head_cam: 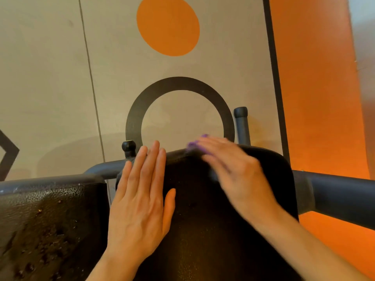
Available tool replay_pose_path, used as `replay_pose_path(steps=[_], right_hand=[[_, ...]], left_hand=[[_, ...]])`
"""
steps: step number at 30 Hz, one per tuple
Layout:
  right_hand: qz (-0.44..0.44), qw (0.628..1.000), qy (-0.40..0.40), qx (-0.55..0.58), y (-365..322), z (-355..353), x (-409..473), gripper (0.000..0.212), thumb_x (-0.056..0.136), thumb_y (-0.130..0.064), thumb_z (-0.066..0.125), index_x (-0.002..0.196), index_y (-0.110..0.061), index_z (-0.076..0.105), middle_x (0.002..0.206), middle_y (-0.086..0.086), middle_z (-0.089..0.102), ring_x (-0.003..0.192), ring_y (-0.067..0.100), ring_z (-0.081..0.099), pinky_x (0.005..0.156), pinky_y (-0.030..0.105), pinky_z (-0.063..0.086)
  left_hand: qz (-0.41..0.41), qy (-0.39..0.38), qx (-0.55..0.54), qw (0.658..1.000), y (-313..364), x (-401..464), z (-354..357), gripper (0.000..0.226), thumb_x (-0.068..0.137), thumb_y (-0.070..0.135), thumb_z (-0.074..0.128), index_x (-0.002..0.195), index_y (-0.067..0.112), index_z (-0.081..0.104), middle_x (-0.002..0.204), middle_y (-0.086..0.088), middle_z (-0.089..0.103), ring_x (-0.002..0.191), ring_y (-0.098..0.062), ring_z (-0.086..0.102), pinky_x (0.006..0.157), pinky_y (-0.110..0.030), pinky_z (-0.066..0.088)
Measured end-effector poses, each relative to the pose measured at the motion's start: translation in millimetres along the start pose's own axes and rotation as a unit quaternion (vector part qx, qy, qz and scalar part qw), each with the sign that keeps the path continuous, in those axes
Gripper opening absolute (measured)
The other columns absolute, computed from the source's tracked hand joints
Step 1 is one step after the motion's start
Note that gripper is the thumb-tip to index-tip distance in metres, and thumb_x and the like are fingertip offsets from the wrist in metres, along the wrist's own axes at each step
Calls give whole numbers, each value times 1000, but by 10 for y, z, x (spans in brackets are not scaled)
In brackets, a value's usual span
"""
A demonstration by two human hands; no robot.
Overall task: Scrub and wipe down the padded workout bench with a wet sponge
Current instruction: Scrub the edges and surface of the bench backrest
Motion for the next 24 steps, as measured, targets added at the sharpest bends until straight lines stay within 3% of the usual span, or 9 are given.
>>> replay_pose_path(steps=[2, 4, 8, 10, 12, 14, 19, 22, 24], right_hand=[[103, 992, 61, 26, 442, -340, -104, 33, 96, -19, 49, 127, -30, 55, 124, -11, 61, 117, -3, 53, 104, 29, 44], [133, 984, 113, 22, 372, -332, -111, 31, 95, -19, 51, 124, -31, 55, 121, -15, 60, 115, -4, 53, 103, 32, 46], [-21, 999, 30, -6, -440, 294, 19, 31, 95, -18, 49, 123, -16, 62, 125, -2, 62, 123, 6, 52, 110, 27, 39], [-29, 1000, 1, -10, -258, 172, -1, 34, 96, -18, 47, 128, -19, 58, 131, -3, 59, 127, 4, 48, 110, 22, 36], [66, 997, 47, 9, 204, -204, -66, 33, 96, -18, 47, 127, -28, 54, 127, -9, 59, 122, 0, 52, 106, 16, 38], [140, 984, 111, 20, 381, -338, -138, 30, 97, -19, 48, 124, -31, 52, 120, -11, 61, 114, -1, 55, 103, 23, 44], [-22, 999, 33, -16, -565, 392, -33, 35, 96, -21, 46, 127, -12, 60, 130, 2, 60, 128, 9, 50, 113, 32, 36], [-1, 999, 42, -4, -217, 63, -49, 34, 95, -18, 49, 128, -25, 54, 127, -13, 58, 124, -2, 50, 112, 19, 32], [83, 989, 118, 17, 39, -211, -102, 31, 96, -16, 52, 123, -31, 53, 109, -28, 56, 107, -16, 52, 111, 24, 36]], left_hand=[[0, 3, -3, 1000, -6, -1, 13, 70, 96, 40, 36, 154, 5, 20, 163, -14, 15, 152, -27, 10, 125, -38, 0], [-1, 10, -5, 1000, -13, -11, 11, 70, 96, 40, 37, 154, 5, 21, 163, -14, 16, 152, -28, 11, 125, -39, 1], [4, 16, 3, 1000, -4, -19, 0, 70, 96, 38, 37, 154, 4, 17, 162, -15, 17, 151, -28, 13, 125, -40, 5], [3, 17, -1, 1000, -6, -19, -8, 69, 97, 39, 36, 154, 4, 18, 162, -15, 18, 151, -28, 14, 124, -39, 4], [2, 23, 1, 1000, 1, -8, -18, 69, 97, 39, 35, 154, 4, 19, 162, -15, 18, 151, -28, 12, 125, -39, 3], [2, 29, 4, 1000, 3, -16, -25, 69, 98, 39, 35, 154, 3, 20, 162, -16, 18, 151, -27, 10, 125, -38, 2], [3, 31, 2, 1000, 11, -30, -32, 68, 99, 37, 34, 154, 1, 18, 163, -18, 13, 152, -27, 9, 125, -38, 3], [3, 31, -40, 999, 10, -38, -88, 68, 100, 38, 35, 156, 4, 15, 165, -14, 9, 153, -25, 6, 125, -37, 1], [-2, 32, -71, 997, -13, -74, -184, 68, 101, 37, 35, 157, 6, 11, 166, -10, 6, 154, -22, 3, 125, -37, 0]])
Point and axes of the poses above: each hand's wrist, its own x-axis towards the middle knuckle, its own z-axis out of the palm, y = z × x, the point moved 9 cm from there along x, towards the middle knuckle
